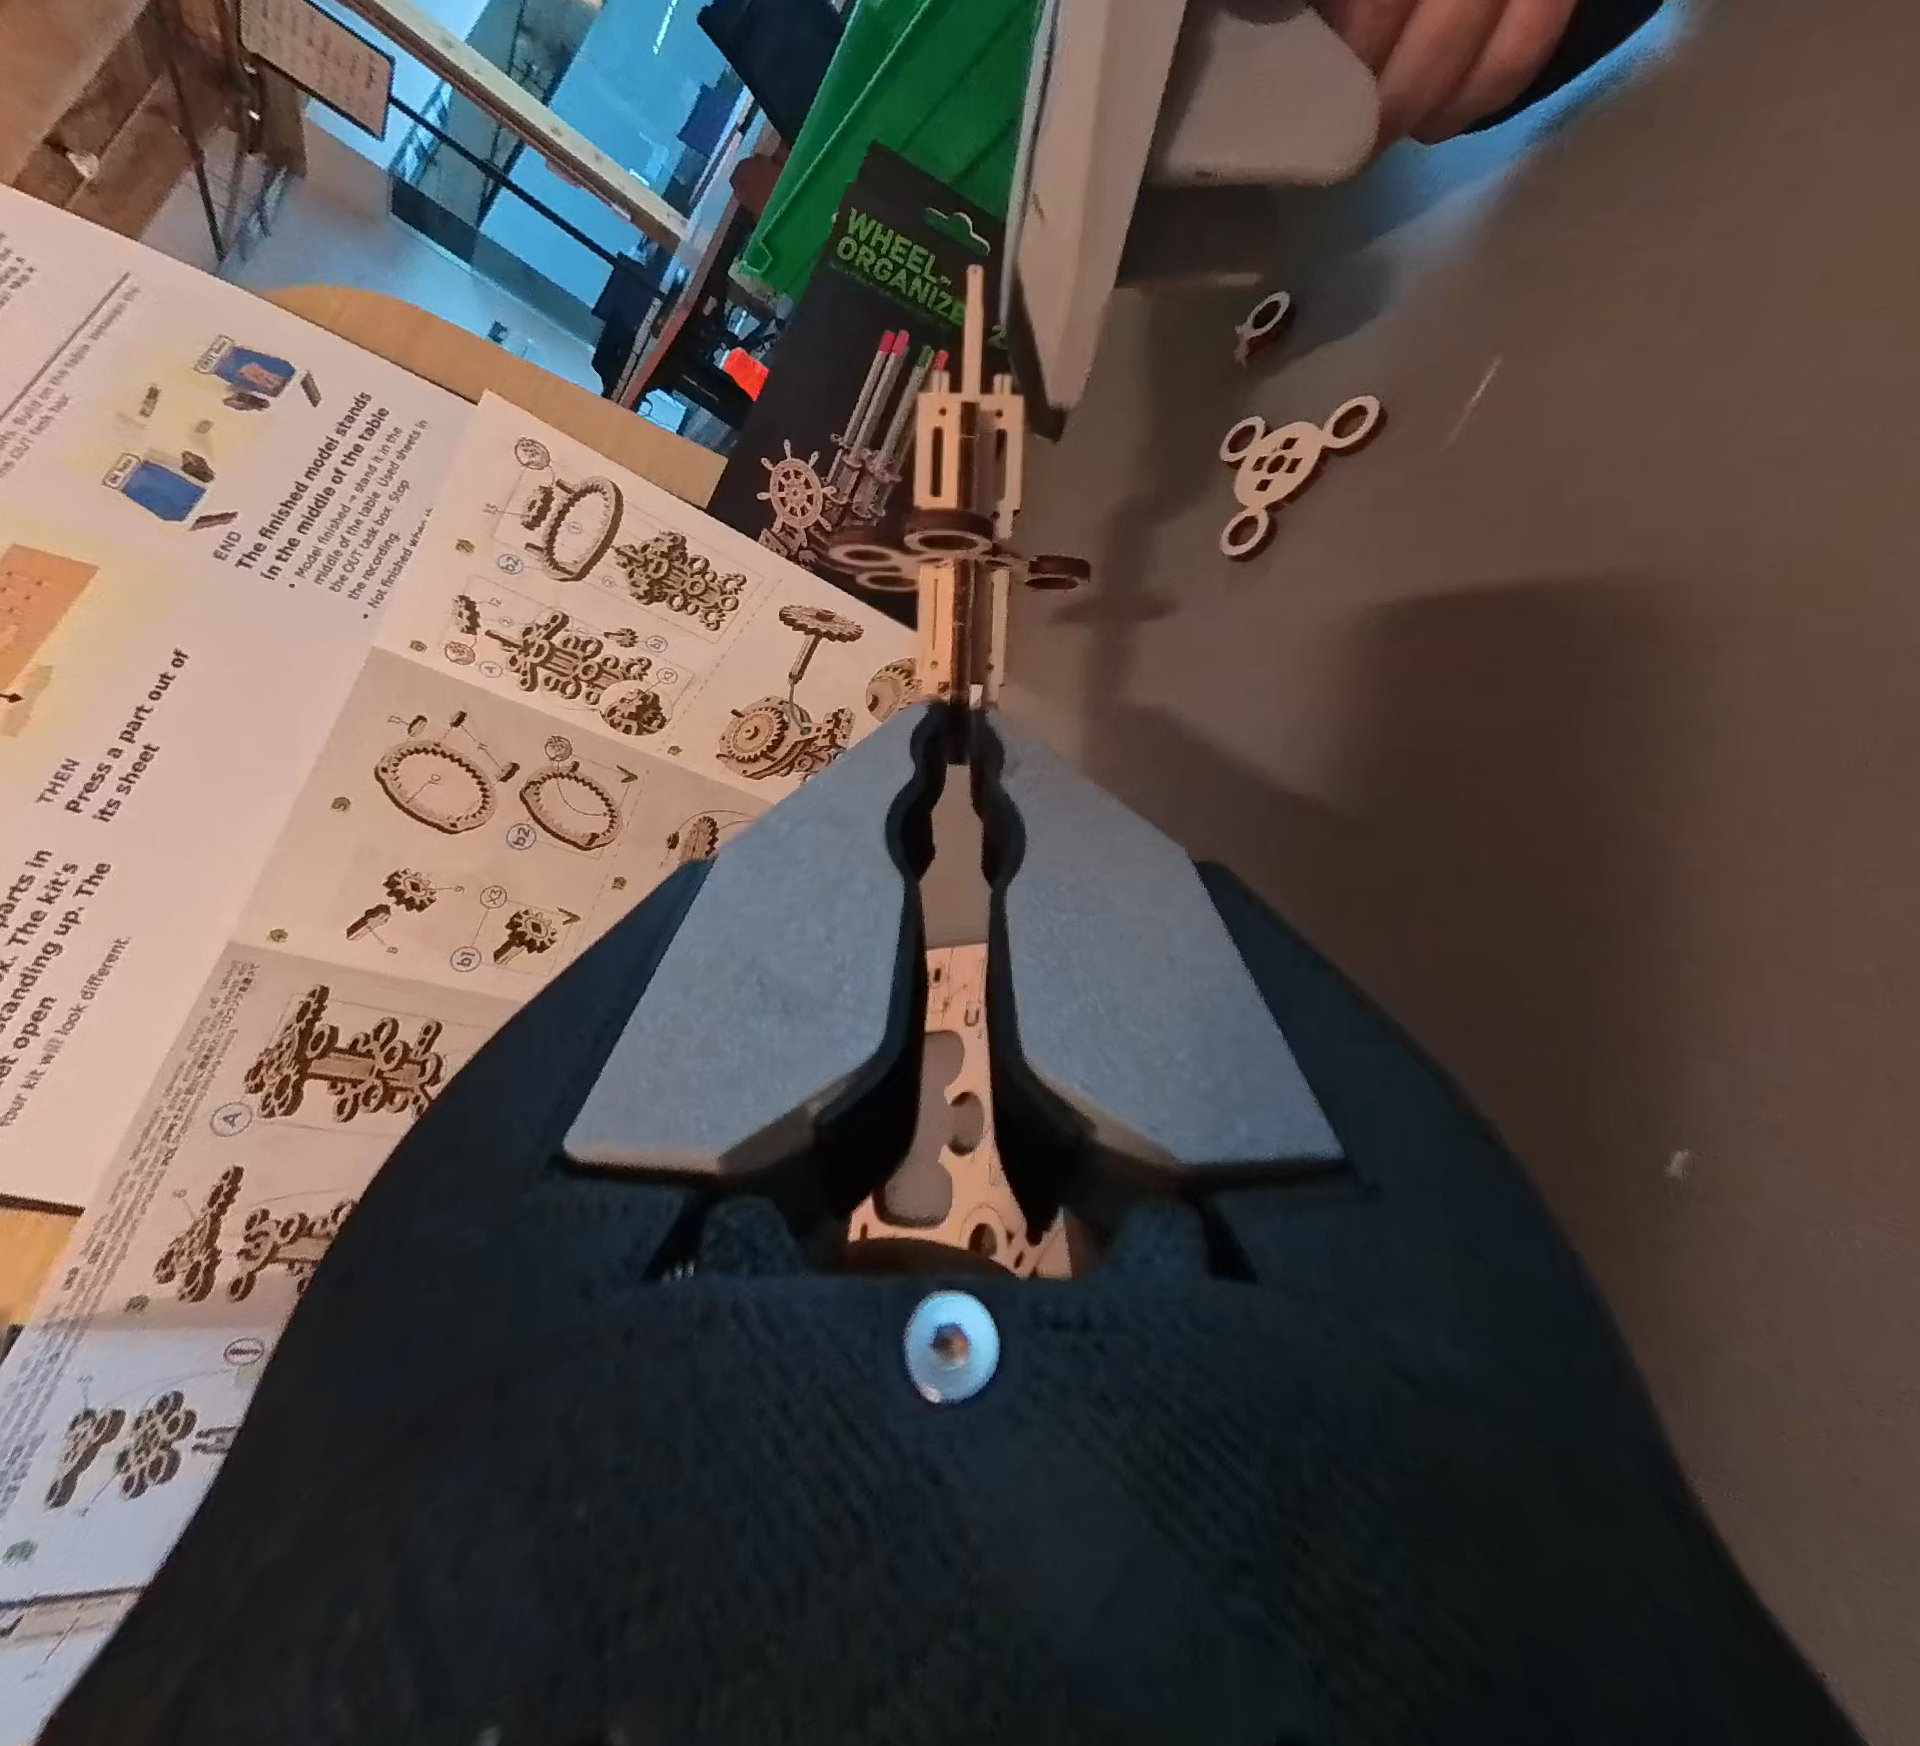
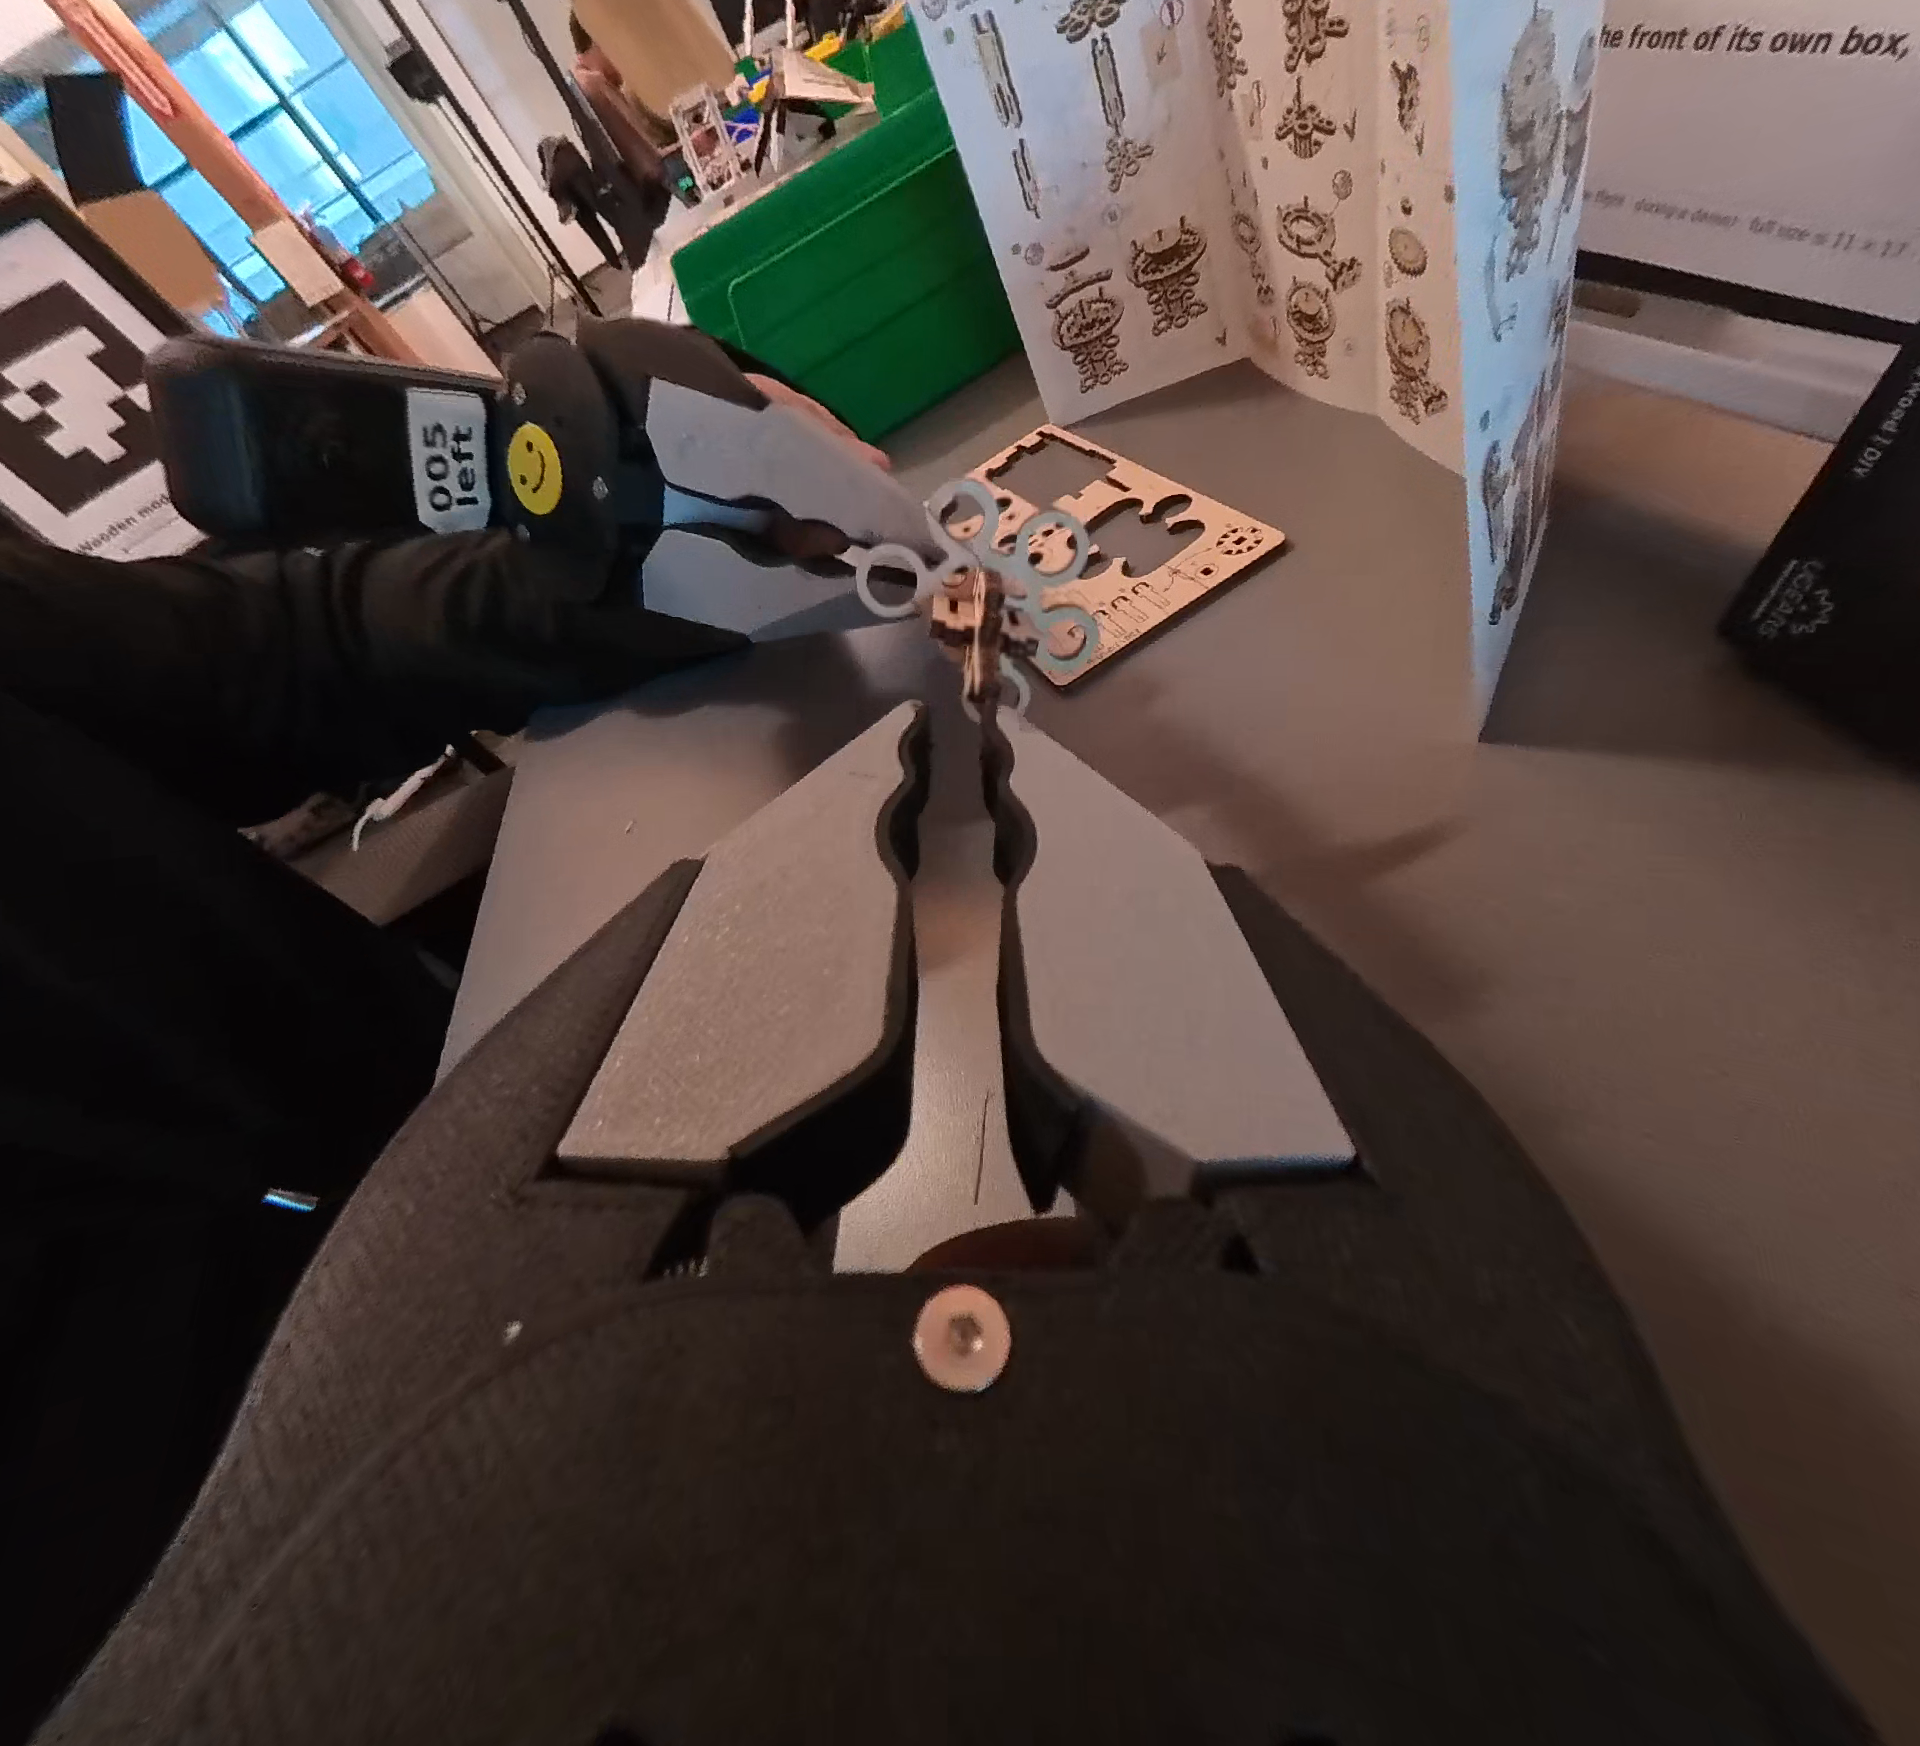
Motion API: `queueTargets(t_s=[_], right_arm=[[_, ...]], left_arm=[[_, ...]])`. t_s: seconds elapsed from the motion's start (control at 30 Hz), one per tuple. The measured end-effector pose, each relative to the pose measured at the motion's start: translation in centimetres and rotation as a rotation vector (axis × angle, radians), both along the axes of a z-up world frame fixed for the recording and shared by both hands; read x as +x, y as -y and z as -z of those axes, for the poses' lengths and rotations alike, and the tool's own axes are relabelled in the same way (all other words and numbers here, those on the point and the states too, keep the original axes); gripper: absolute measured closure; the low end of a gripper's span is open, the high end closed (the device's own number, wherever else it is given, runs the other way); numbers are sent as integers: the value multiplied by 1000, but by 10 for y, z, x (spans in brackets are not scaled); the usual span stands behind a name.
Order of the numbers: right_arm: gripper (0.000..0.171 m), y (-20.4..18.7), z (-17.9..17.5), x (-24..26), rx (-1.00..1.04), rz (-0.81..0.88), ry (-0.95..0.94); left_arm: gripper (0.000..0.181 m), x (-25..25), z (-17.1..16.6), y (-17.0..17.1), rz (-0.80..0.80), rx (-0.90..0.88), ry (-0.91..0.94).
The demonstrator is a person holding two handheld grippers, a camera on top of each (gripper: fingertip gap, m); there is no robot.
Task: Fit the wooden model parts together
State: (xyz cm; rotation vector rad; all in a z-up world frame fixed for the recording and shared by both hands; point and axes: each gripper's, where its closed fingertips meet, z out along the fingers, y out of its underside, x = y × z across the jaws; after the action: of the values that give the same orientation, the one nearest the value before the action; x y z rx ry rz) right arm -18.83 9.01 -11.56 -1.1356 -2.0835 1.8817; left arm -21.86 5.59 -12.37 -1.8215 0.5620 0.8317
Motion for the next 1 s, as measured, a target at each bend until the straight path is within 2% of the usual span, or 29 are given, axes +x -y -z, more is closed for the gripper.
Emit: queueTargets(t_s=[0.2, 0.5, 0.63, 1.0], right_arm=[[171, -1, -3, 0, -11, 8, -8], [158, -5, 2, -5, 16, 47, 3], [171, -4, 2, -4, 5, 39, 9], [171, -2, 14, -5, 51, 32, 30]], left_arm=[[181, 2, 0, -1, 12, 3, 3], [181, 1, 2, -2, 6, -4, -20], [181, 2, 2, -3, 10, -6, -19], [181, 2, 18, -3, 3, -77, -11]])
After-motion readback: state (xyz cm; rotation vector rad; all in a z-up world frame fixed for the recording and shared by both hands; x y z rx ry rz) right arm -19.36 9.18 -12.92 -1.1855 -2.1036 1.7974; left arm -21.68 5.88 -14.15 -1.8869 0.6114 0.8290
